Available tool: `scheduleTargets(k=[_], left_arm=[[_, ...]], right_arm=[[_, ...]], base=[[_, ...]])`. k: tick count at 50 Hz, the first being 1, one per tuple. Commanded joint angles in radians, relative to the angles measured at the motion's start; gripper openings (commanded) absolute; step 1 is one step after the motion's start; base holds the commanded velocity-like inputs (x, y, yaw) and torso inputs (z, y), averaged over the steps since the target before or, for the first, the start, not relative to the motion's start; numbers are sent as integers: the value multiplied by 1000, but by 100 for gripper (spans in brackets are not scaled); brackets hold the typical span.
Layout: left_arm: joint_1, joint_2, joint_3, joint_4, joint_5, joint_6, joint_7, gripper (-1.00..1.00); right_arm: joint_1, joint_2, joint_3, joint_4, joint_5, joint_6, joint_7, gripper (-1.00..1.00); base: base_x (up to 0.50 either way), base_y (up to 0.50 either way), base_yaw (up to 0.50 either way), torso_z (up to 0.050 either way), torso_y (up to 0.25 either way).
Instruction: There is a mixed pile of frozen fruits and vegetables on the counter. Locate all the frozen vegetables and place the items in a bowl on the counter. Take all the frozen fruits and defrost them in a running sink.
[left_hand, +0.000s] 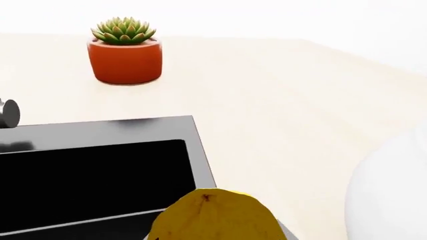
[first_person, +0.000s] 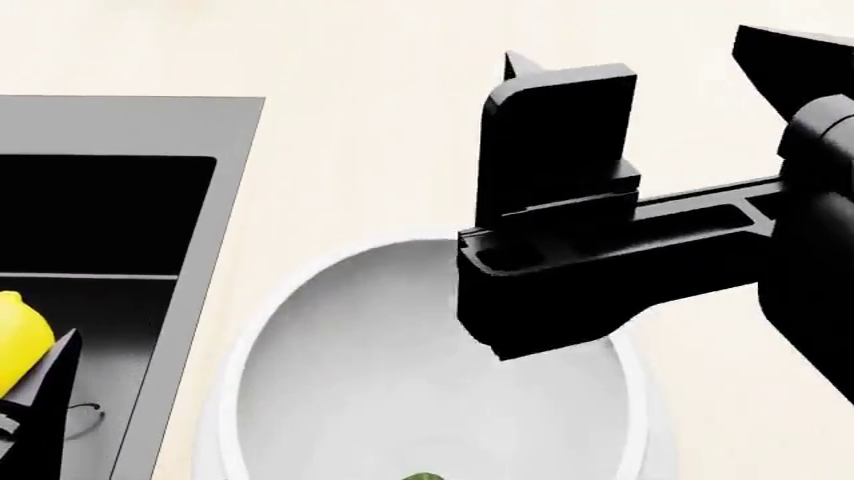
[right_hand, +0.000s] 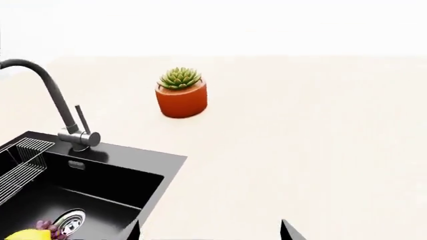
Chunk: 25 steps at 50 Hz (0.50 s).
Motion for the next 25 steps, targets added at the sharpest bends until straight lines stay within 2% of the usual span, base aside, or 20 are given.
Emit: scheduleTargets(k=[1,6,7,8,10,11,12,14,20,25], left_arm=[[-39,-30,-19,-7,-55,-3,-59,-100],[-248,-77,68,-39,-177,-80,-129,-100],[-305,-91,83,-42,-243,-91,-158,-100],[-331,-168,44,-21,-393,-70,-207,-100],[-401,-233,59,-22,-548,-48,-251,-100],[-475,-211,130,-51,-556,-59,-275,-100],[-617,-167,241,-121,-618,-65,-320,-100],[-765,-121,342,-181,-708,-62,-367,-100],[-970,-54,487,-257,-900,-37,-429,-100],[-1067,2,554,-305,-953,-28,-443,-100]], right_arm=[[-178,184,126,-52,-245,-4,-145,100],[-242,266,167,-68,-303,9,-227,100],[-256,280,173,-77,-314,15,-250,100],[-275,294,178,-81,-319,2,-259,100],[-273,299,182,-75,-322,8,-267,100],[-268,297,182,-70,-323,13,-268,100],[-260,298,188,-64,-342,27,-284,100],[-273,310,198,-63,-373,23,-300,100],[-296,322,210,-62,-401,11,-324,100],[-309,326,213,-58,-414,5,-332,100]], base=[[0,0,0,0,0],[0,0,0,2,0],[0,0,0,0,0],[0,0,0,0,0],[0,0,0,0,0],[0,0,0,0,0],[0,0,0,0,0],[0,0,0,0,0],[0,0,0,0,2],[0,0,0,0,0]])
